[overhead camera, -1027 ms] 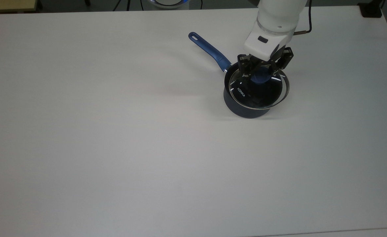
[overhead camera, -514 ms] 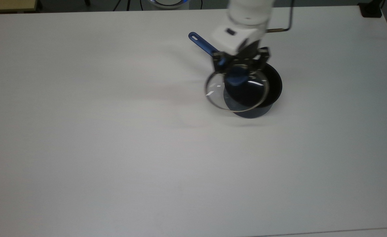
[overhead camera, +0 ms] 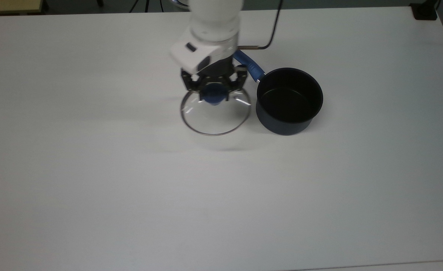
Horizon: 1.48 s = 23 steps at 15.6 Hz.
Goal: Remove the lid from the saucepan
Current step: 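Lift the glass lid off the pot and carry it beside the saucepan, then lower the glass lid onto the table beside the saucepan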
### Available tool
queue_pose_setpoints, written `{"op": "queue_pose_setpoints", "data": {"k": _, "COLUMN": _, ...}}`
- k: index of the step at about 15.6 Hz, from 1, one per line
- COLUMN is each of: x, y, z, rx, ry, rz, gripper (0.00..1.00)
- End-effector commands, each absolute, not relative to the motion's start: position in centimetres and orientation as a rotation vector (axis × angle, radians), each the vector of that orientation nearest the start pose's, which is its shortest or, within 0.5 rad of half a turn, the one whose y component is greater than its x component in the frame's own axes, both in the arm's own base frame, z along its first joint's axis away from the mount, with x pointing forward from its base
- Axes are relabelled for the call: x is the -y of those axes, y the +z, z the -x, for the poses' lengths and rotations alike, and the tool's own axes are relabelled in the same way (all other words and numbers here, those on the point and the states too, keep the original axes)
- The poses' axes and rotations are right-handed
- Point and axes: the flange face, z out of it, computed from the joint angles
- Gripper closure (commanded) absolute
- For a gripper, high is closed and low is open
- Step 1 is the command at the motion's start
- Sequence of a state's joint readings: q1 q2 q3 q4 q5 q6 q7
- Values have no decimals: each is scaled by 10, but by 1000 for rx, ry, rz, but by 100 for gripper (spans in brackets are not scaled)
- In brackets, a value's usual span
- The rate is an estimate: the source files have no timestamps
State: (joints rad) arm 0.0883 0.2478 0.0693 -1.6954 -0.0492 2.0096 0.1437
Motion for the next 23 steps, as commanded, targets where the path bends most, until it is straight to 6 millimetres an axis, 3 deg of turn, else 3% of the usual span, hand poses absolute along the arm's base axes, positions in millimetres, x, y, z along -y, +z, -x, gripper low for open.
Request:
{"op": "queue_pose_setpoints", "data": {"k": 1, "x": -85, "y": 425, "z": -624, "rx": 106, "ry": -18, "rz": 3230, "gripper": 59}}
{"op": "queue_pose_setpoints", "data": {"k": 5, "x": -74, "y": 376, "z": -630, "rx": 129, "ry": 82, "rz": 3287, "gripper": 59}}
{"op": "queue_pose_setpoints", "data": {"k": 8, "x": -63, "y": 369, "z": -632, "rx": 108, "ry": 93, "rz": 3292, "gripper": 59}}
{"op": "queue_pose_setpoints", "data": {"k": 11, "x": -61, "y": 342, "z": -635, "rx": 131, "ry": 152, "rz": 3311, "gripper": 58}}
{"op": "queue_pose_setpoints", "data": {"k": 14, "x": -58, "y": 330, "z": -636, "rx": 134, "ry": 178, "rz": 3319, "gripper": 54}}
{"op": "queue_pose_setpoints", "data": {"k": 15, "x": -56, "y": 330, "z": -637, "rx": 138, "ry": 175, "rz": 3326, "gripper": 50}}
{"op": "queue_pose_setpoints", "data": {"k": 16, "x": -56, "y": 328, "z": -638, "rx": 144, "ry": 167, "rz": 3329, "gripper": 40}}
{"op": "queue_pose_setpoints", "data": {"k": 18, "x": -57, "y": 329, "z": -638, "rx": 124, "ry": 160, "rz": 3330, "gripper": 0}}
{"op": "queue_pose_setpoints", "data": {"k": 20, "x": -57, "y": 338, "z": -639, "rx": 84, "ry": 137, "rz": 3335, "gripper": 0}}
{"op": "queue_pose_setpoints", "data": {"k": 23, "x": -55, "y": 380, "z": -647, "rx": 35, "ry": 23, "rz": 3336, "gripper": 0}}
